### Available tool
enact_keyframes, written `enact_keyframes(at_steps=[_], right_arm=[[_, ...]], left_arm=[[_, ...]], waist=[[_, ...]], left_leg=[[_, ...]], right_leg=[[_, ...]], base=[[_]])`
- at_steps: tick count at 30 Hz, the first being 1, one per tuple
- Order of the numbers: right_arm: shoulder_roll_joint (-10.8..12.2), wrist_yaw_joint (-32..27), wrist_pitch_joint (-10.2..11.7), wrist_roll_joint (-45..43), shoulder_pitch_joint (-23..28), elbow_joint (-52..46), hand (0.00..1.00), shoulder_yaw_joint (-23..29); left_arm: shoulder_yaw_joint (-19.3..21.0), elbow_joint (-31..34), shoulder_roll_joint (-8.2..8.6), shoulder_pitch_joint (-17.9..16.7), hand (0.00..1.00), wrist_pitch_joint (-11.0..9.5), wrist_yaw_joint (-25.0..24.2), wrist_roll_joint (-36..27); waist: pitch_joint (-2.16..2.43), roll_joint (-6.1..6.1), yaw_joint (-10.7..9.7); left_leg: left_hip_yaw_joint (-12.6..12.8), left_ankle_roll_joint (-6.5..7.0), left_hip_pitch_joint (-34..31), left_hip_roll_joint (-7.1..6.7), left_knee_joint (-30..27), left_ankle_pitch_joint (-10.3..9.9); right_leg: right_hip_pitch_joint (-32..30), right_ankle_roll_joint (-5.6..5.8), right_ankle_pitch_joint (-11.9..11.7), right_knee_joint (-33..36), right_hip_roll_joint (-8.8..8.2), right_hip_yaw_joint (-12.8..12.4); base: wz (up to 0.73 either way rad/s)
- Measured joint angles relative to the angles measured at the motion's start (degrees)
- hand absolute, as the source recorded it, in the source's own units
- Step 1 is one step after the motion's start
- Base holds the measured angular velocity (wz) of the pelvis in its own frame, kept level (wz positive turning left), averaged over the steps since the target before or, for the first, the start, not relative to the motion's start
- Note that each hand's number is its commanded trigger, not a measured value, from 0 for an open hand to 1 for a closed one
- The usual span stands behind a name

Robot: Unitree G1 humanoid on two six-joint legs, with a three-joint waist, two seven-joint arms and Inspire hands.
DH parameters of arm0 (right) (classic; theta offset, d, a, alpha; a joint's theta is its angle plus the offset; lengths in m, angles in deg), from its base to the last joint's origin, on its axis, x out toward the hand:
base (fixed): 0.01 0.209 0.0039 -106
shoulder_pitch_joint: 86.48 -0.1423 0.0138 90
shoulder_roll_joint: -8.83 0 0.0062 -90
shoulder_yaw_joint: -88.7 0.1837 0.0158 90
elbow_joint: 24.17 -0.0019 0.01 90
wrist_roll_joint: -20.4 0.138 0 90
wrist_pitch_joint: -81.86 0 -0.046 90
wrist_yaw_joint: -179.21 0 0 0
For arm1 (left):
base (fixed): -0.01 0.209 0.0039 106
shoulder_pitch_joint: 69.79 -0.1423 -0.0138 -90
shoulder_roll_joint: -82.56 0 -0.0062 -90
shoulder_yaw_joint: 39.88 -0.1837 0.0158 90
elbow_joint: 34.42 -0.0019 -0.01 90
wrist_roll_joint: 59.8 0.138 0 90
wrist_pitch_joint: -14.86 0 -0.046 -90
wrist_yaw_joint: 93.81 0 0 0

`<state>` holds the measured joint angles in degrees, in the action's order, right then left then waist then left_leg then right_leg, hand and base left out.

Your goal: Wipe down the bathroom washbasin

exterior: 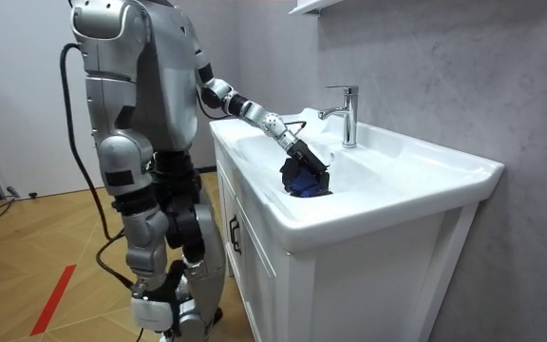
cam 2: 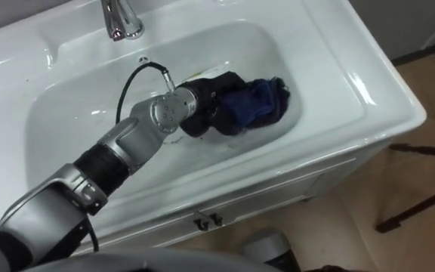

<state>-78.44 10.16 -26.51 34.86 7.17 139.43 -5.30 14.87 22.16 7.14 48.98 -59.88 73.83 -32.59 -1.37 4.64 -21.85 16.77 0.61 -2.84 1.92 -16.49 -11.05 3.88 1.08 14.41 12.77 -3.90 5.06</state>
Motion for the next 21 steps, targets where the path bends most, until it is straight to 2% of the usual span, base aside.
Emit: enact_keyframes(at_steps=[2, 5, 8, 12, 16, 21], right_arm=[[-0.09, -0.45, -0.01, 1.03, 0.82, 0.04, 0.0, 1.06], [-0.24, -1.56, -0.51, 1.09, 1.14, 0.01, 0.0, 1.43], [-0.6, -2.34, -0.55, 1.69, 2.1, -0.27, 0.0, 1.99], [-0.49, -4.02, -0.65, 1.64, 2.03, -0.62, 0.0, 3.06], [-0.47, -5.02, -1.18, 0.94, 1.92, -2.09, 0.0, 3.45], [-0.39, -5.15, -1.11, 2.77, 1.36, -2.09, 0.0, 4.02]], left_arm=[[1.89, -3.84, 0.65, 0.04, 1.0, -0.48, 1.51, -0.01], [3.6, -6.53, 0.77, 0.09, 1.0, -0.44, 2.93, 1.16], [4.03, -8.68, 0.58, -0.02, 1.0, -0.34, 4.7, 2.45], [8.19, -12.9, 0.57, -0.04, 1.0, -1.29, 7.14, 2.88], [14.28, -17.91, 0.43, 0.36, 1.0, -2.18, 10.55, 4.63], [15.49, -22.27, -0.42, 1.37, 1.0, -3.66, 15.35, 6.15]], waist=[[0.21, 0.17, -0.48], [0.5, 0.58, -1.61], [0.67, 0.83, -1.4], [0.71, 0.86, -1.31], [0.75, 0.77, -1.28], [0.77, 0.25, -1.24]], left_leg=[[0.55, 0.0, 0.46, 0.15, 0.02, 0.0], [0.56, 0.0, 0.59, 0.26, 0.22, 0.01], [1.63, -0.07, 1.31, 0.41, 0.89, 0.12], [2.87, 0.03, 1.44, 0.47, 1.31, 0.44], [4.4, 0.24, 0.96, 0.43, 2.19, 0.93], [4.62, 0.39, -0.13, 0.49, 2.1, 1.25]], right_leg=[[0.15, -0.01, -0.05, 0.05, 0.1, -0.33], [-0.03, 0.0, -0.05, 0.17, 0.29, -1.0], [-0.58, 0.0, -0.03, 0.89, 0.4, -2.13], [-1.92, 0.03, 0.0, 2.04, 0.42, -3.59], [-4.09, 0.13, -0.04, 3.17, 0.4, -5.07], [-5.57, 0.2, -0.02, 4.1, 0.52, -5.67]], base=[[-0.12], [-0.05], [-0.19], [-0.22], [-0.19], [-0.03]])
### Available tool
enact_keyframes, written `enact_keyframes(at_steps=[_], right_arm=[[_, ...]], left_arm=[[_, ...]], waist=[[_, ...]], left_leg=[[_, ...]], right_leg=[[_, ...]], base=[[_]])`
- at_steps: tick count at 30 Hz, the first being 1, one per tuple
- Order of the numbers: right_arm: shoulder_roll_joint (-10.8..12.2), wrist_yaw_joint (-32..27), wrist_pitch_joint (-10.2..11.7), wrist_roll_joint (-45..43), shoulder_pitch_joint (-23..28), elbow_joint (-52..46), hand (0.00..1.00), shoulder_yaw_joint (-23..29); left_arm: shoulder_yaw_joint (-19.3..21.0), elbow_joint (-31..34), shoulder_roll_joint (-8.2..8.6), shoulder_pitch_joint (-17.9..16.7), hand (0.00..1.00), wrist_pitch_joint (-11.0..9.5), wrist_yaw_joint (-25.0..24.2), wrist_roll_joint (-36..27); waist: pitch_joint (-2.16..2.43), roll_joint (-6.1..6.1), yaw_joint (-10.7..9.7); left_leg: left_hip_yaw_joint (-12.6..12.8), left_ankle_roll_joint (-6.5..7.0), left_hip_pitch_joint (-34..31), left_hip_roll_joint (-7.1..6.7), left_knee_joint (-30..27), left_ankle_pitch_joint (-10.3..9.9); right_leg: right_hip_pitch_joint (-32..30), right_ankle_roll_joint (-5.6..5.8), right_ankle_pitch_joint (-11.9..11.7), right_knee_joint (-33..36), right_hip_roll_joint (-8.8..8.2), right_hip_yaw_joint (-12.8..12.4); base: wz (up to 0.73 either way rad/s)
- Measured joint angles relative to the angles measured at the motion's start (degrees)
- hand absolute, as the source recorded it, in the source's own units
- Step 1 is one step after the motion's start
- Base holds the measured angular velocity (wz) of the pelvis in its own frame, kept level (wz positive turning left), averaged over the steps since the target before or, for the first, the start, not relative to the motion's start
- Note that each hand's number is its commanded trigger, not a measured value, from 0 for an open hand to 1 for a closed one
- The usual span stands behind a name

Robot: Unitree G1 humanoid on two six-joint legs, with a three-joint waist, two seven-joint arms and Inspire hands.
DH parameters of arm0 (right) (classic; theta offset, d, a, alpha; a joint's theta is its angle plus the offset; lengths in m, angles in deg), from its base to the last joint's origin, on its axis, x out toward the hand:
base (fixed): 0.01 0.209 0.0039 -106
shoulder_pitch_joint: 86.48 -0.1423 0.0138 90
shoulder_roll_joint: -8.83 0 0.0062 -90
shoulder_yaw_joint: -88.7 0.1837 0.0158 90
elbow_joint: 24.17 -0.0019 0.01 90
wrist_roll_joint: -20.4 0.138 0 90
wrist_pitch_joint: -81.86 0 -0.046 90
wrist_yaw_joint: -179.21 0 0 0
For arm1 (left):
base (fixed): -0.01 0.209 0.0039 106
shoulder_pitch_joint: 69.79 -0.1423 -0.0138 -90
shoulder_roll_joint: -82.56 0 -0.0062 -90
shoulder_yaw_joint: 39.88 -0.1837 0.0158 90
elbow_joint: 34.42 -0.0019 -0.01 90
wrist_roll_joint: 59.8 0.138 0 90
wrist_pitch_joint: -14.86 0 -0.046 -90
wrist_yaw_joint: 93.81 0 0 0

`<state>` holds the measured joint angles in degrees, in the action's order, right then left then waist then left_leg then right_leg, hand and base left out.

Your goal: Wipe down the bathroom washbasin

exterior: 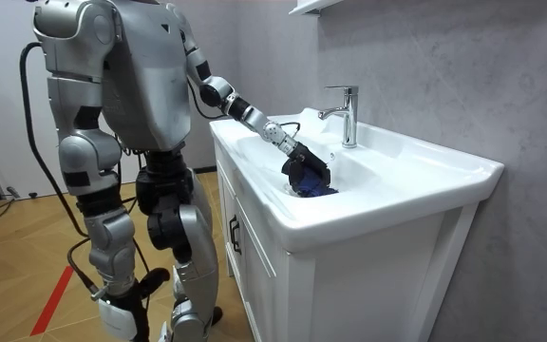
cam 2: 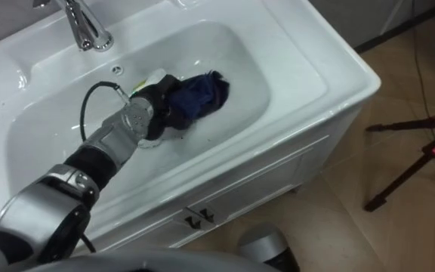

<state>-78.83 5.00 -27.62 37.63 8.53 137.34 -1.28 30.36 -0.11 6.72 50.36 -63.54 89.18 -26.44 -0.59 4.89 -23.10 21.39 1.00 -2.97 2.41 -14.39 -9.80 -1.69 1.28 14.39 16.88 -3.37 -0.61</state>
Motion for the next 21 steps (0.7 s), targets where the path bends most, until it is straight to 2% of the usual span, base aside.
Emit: enact_keyframes(at_steps=[3, 9, 12, 14, 21], right_arm=[[-0.05, -0.05, 0.05, -0.52, -0.71, 0.06, 0.0, 0.13], [-0.11, -0.03, 0.07, -1.46, -0.5, -0.32, 0.0, 1.97], [-0.06, -0.53, 0.42, -1.83, -0.23, -0.78, 0.0, 2.93], [-0.07, -1.01, 1.06, -1.84, 0.73, -2.16, 0.0, 3.83], [0.04, -2.81, 2.25, -1.98, 2.05, -2.74, 0.0, 5.4]], left_arm=[[0.6, -2.98, -0.35, 1.47, 1.0, -1.14, 2.56, 2.86], [1.64, -5.99, -2.65, 1.21, 1.0, -1.7, 5.33, 3.61], [1.66, -6.78, -4.59, 0.29, 1.0, -1.89, 6.61, 5.02], [1.86, -6.87, -6.17, -0.98, 1.0, -2.74, 7.58, 5.09], [3.21, -6.42, -6.46, -3.47, 1.0, -5.64, 9.36, 7.46]], waist=[[0.0, 0.03, -0.01], [-0.03, 0.03, 0.03], [-0.1, 0.14, 0.03], [-0.14, 0.25, 0.3], [0.14, 0.65, 2.64]], left_leg=[[0.02, 0.04, -1.24, 0.21, -0.21, 0.2], [0.43, -0.05, -1.25, 0.49, -0.32, 0.26], [0.4, -0.05, -1.24, 0.5, -0.28, 0.26], [0.36, -0.1, -1.26, 0.46, 0.07, 0.29], [0.33, -0.44, -1.15, 0.34, 0.72, 0.52]], right_leg=[[-1.16, -0.04, -0.19, 0.0, 0.22, -0.17], [-1.25, -0.22, -0.43, -0.09, 0.5, -0.62], [-1.25, -0.22, -0.36, -0.12, 0.51, -0.58], [-1.29, -0.22, -0.35, -0.23, 0.52, -0.5], [-1.2, -0.44, -0.34, -0.36, 0.54, -0.42]], base=[[-0.01], [-0.04], [0.0], [0.0], [0.0]])
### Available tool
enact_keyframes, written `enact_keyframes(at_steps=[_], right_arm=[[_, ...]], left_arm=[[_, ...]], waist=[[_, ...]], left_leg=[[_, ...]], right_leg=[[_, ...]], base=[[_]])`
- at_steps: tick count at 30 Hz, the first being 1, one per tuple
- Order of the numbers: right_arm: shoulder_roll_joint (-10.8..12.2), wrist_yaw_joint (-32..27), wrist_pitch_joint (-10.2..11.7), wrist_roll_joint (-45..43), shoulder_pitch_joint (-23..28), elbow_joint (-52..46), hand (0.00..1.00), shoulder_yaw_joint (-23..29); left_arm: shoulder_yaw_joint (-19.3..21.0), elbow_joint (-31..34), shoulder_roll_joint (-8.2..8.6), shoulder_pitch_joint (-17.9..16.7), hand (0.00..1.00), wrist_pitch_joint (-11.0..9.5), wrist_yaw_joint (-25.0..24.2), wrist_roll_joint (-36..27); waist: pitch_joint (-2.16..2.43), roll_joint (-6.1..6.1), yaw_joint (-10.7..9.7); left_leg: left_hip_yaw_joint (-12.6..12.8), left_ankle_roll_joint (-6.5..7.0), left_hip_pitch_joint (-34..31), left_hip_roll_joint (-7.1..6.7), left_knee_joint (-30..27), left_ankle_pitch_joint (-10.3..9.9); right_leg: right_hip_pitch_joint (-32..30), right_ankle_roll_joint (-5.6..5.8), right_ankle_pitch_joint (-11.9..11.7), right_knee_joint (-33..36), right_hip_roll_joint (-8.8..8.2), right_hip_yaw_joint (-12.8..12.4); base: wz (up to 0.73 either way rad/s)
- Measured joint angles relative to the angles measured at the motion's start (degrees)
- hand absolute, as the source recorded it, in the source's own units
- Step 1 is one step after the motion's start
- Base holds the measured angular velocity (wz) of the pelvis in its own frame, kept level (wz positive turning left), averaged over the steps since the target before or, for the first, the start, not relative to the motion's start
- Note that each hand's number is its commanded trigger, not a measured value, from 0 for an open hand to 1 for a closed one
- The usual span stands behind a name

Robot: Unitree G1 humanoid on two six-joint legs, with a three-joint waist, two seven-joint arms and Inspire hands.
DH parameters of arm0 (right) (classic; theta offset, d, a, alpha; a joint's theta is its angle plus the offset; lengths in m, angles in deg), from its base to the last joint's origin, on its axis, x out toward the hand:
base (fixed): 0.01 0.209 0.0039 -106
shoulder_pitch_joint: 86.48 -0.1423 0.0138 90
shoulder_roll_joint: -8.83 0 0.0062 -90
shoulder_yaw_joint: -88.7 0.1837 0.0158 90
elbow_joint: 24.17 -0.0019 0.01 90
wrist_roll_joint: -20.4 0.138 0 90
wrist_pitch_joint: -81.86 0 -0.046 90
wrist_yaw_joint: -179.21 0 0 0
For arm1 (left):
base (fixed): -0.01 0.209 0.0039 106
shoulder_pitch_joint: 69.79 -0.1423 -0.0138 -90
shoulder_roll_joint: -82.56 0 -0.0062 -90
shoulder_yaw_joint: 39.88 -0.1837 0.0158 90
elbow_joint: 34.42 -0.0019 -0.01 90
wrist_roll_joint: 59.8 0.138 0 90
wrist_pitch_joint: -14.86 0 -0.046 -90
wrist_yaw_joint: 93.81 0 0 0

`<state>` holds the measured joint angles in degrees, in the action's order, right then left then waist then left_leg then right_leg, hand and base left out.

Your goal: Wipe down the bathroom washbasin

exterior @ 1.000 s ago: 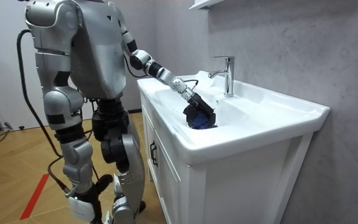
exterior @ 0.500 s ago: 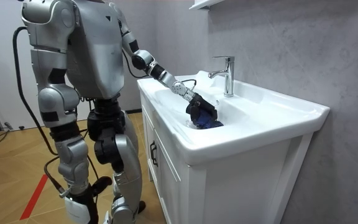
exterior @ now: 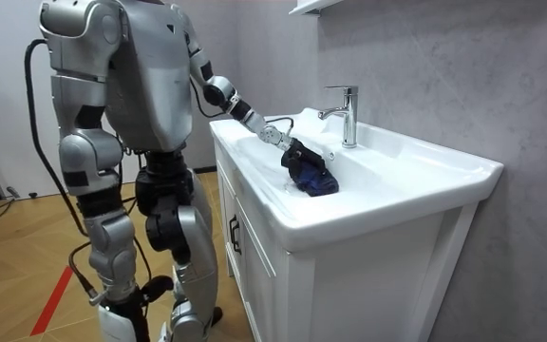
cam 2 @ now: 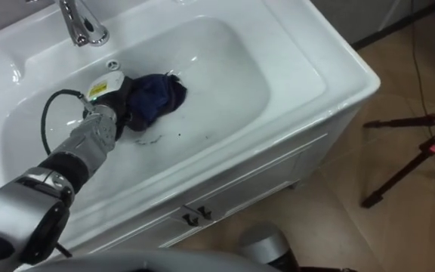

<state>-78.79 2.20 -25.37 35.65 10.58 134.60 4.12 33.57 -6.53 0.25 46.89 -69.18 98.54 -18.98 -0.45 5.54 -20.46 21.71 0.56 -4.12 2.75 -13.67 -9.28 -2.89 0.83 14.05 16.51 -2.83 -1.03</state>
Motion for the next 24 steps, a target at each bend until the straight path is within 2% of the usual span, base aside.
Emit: enact_keyframes(at_steps=[3, 6, 9, 10, 12, 15, 19, 22, 24], right_arm=[[-0.01, -0.51, 0.43, -0.72, 0.43, -0.12, 0.0, 0.81], [-0.06, -0.51, 1.24, -2.44, 0.46, 0.07, 0.0, 1.97], [-0.07, -0.73, 2.32, -3.27, 1.01, 0.69, 0.0, 2.71], [-0.12, -0.59, 2.47, -4.34, 1.1, 0.69, 0.0, 2.71], [-0.13, -0.3, 2.91, -5.63, 1.06, 0.69, 0.0, 2.76], [-0.23, -0.27, 3.73, -7.59, 0.94, 0.36, 0.0, 3.62], [-1.13, -0.18, 4.45, -9.39, 1.03, -0.08, 0.0, 4.28], [-2.06, 0.57, 4.69, -11.43, 0.95, -0.31, 0.0, 5.55], [-2.52, 0.9, 4.7, -11.69, 0.81, -0.56, 0.0, 5.91]], left_arm=[[0.88, 0.63, 0.0, -1.04, 1.0, -0.38, 0.26, 1.0], [1.34, 3.09, 0.0, -3.75, 1.0, -0.58, 0.86, 5.2], [2.32, 6.13, -0.2, -7.26, 1.0, -0.59, 1.86, 9.4], [2.31, 7.46, -0.67, -8.87, 1.0, -0.59, 2.1, 10.9], [2.34, 9.36, -1.81, -11.25, 1.0, -0.58, 2.23, 13.14], [2.74, 11.87, -3.4, -14.06, 1.0, -0.54, 2.26, 16.32], [2.94, 16.9, -5.74, -18.21, 1.0, -0.48, 1.77, 17.88], [2.97, 20.02, -6.49, -19.99, 1.0, -0.33, -0.15, 17.89], [3.06, 22.1, -7.09, -21.24, 1.0, -0.18, -1.47, 17.96]], waist=[[0.22, 0.25, 0.73], [0.33, 0.38, 0.86], [0.82, 1.09, 1.64], [1.05, 1.42, 2.19], [1.21, 1.84, 2.29], [1.06, 2.38, 3.7], [0.94, 3.59, 4.02], [0.94, 4.92, 5.12], [0.96, 5.29, 5.54]], left_leg=[[-0.39, -0.08, 0.22, 0.0, 0.0, 0.05], [-1.79, -0.19, 0.9, -0.11, 0.09, 0.11], [-3.19, -0.3, 0.75, -0.26, 0.09, 0.18], [-3.43, -0.31, 0.74, -0.28, 0.08, 0.19], [-4.5, -0.37, 0.86, -0.46, 0.05, 0.22], [-5.06, -0.52, 1.34, -0.56, 0.17, 0.31], [-6.15, -0.65, 1.78, -0.8, 0.23, 0.39], [-6.19, -0.65, 1.8, -0.97, 0.29, 0.4], [-6.61, -0.65, 1.77, -1.15, 0.39, 0.4]], right_leg=[[0.47, -0.12, 0.03, -0.12, 0.0, 0.27], [2.04, -0.32, -0.1, -1.61, -0.01, 1.54], [3.08, -0.44, -0.23, -2.79, -0.1, 3.15], [3.38, -0.51, -0.29, -3.05, -0.2, 3.76], [4.36, -0.54, -0.29, -3.75, -0.25, 4.9], [5.31, -0.67, -0.21, -4.14, -0.34, 5.92], [6.68, -0.85, 0.02, -4.93, -0.59, 7.65], [6.74, -0.87, 0.07, -5.0, -0.79, 7.89], [6.79, -0.83, 0.19, -4.89, -0.89, 8.18]], base=[[0.03], [0.17], [0.28], [0.19], [0.28], [0.2], [0.15], [0.02], [0.06]])
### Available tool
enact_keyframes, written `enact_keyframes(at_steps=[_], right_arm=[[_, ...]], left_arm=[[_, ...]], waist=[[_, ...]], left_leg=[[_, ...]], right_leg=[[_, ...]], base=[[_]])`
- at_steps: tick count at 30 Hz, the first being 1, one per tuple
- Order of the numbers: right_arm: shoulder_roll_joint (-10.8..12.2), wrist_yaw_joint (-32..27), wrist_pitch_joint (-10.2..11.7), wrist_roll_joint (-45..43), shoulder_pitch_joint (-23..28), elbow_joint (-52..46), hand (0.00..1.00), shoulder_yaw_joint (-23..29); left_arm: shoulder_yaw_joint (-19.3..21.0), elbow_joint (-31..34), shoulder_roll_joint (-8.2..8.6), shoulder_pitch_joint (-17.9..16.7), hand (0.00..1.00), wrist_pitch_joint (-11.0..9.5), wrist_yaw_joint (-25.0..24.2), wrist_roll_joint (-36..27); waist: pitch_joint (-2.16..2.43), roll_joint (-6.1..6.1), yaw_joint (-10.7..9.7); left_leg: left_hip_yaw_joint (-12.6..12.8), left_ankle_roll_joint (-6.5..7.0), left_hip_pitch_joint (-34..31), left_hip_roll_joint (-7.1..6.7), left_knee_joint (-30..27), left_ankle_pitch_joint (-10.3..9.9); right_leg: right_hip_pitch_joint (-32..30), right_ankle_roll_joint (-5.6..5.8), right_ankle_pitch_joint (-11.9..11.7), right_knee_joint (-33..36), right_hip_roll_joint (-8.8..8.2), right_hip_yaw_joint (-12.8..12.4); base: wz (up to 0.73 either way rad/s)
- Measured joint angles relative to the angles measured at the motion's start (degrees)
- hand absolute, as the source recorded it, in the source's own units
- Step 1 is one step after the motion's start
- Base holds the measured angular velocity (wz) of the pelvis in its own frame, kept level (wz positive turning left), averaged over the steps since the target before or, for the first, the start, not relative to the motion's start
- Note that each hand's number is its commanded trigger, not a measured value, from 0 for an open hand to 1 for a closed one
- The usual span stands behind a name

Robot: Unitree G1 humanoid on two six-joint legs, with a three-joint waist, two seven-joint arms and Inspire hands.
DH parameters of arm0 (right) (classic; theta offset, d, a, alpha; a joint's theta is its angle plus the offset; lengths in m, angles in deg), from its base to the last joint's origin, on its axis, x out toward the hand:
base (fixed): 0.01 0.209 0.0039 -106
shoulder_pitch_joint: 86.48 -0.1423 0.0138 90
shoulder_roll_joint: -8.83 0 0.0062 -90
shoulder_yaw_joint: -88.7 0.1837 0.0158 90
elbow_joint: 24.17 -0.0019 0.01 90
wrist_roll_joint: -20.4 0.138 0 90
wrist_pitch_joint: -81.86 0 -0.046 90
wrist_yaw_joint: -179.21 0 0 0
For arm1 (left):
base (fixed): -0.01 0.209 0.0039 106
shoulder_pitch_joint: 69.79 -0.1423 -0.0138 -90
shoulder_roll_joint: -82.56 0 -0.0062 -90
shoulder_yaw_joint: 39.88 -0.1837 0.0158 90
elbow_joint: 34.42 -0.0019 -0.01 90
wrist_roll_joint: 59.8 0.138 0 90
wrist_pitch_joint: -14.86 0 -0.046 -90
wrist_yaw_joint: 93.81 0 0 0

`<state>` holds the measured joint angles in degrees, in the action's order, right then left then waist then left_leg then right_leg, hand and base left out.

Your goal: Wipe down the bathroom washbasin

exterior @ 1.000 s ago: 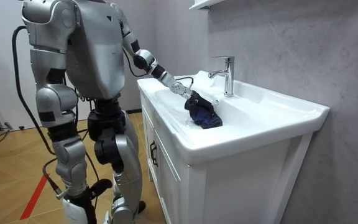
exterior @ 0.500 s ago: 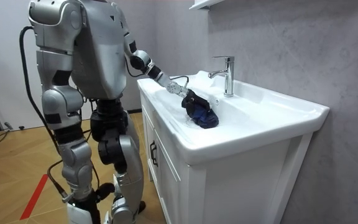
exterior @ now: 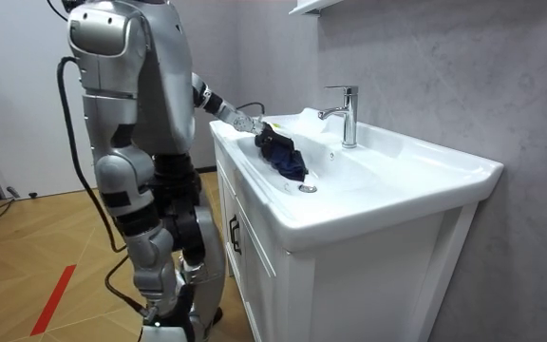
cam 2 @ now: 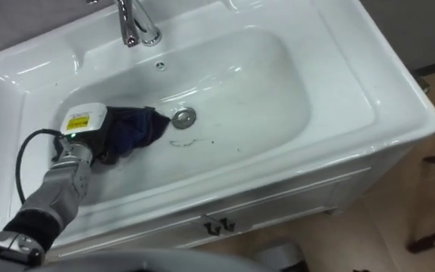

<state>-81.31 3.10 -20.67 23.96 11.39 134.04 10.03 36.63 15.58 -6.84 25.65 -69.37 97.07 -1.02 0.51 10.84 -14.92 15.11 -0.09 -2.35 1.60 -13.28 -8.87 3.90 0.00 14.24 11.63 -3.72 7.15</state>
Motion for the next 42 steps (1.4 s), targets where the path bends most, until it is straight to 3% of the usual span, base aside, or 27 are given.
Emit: enact_keyframes(at_steps=[3, 6, 12, 17, 26, 35, 38, 42], right_arm=[[-0.06, -0.04, 0.46, -0.19, 0.29, -0.77, 0.0, 0.19], [0.05, -0.02, 1.36, -0.99, 0.67, -0.79, 0.0, 1.26], [-0.21, -0.04, 2.67, -3.54, 0.77, 0.81, 0.0, 1.17], [-0.28, 0.07, 3.88, -3.72, 0.36, 1.84, 0.0, 1.05], [-0.09, 2.62, 4.54, -2.64, -1.68, 3.52, 0.0, -1.91], [-1.27, 5.62, 6.28, -3.64, -3.47, 5.79, 0.0, -3.92], [-1.51, 5.64, 6.34, -3.74, -3.48, 7.28, 0.0, -3.88], [-1.53, 5.63, 6.26, -3.95, -3.88, 7.97, 0.0, -3.91]], left_arm=[[0.63, 3.19, -0.84, -1.31, 1.0, 0.0, -1.01, -0.01], [2.39, 6.63, -0.88, -3.04, 1.0, 0.0, -1.32, -0.14], [3.48, 12.27, -0.89, -6.3, 1.0, -0.02, -1.45, -0.76], [3.53, 13.1, -0.98, -6.47, 1.0, -0.05, -2.91, -0.61], [2.3, 15.47, -1.23, -6.46, 1.0, 0.08, -5.6, -0.14], [-6.71, 16.47, -1.65, -4.97, 1.0, 1.29, -9.2, 2.65], [-7.34, 16.84, -1.68, -5.06, 1.0, 1.62, -9.37, 2.69], [-9.34, 17.82, -1.78, -4.7, 1.0, 3.66, -10.44, 2.69]], waist=[[0.02, 0.05, 1.13], [0.04, 0.07, 1.47], [0.08, 0.14, 4.37], [0.03, -0.17, 4.49], [-0.47, -3.0, 3.67], [-0.56, -2.48, 0.77], [-0.56, -2.19, 0.11], [-0.59, -2.14, -0.82]], left_leg=[[-0.4, -0.04, -0.05, -0.14, 0.2, 0.02], [-1.23, -0.04, 0.17, -0.47, 0.51, 0.02], [-2.04, -0.06, 1.47, -0.74, 0.98, 0.03], [-2.49, -0.06, 2.02, -0.93, 1.03, 0.03], [-2.72, -0.06, 1.81, -1.43, 1.08, 0.03], [-3.26, -0.03, 1.02, -1.87, 0.65, 0.01], [-3.18, -0.03, 1.0, -1.88, 0.82, 0.01], [-3.03, -0.03, 1.09, -1.89, 1.11, 0.01]], right_leg=[[0.16, -0.03, 0.04, -0.4, -0.01, 0.26], [1.04, 0.0, 0.05, -1.02, -0.03, 0.9], [2.72, -0.01, 0.05, -1.16, -0.22, 2.35], [3.67, -0.05, 0.14, -1.97, -0.22, 2.37], [3.43, 0.35, 0.82, -1.8, -0.79, 3.21], [3.34, 0.53, 0.78, -1.9, -1.18, 4.08], [3.34, 0.54, 0.77, -1.71, -1.17, 4.08], [3.33, 0.54, 0.77, -1.58, -1.14, 4.04]], base=[[0.05], [0.14], [0.08], [0.02], [0.03], [0.06], [0.01], [0.01]])
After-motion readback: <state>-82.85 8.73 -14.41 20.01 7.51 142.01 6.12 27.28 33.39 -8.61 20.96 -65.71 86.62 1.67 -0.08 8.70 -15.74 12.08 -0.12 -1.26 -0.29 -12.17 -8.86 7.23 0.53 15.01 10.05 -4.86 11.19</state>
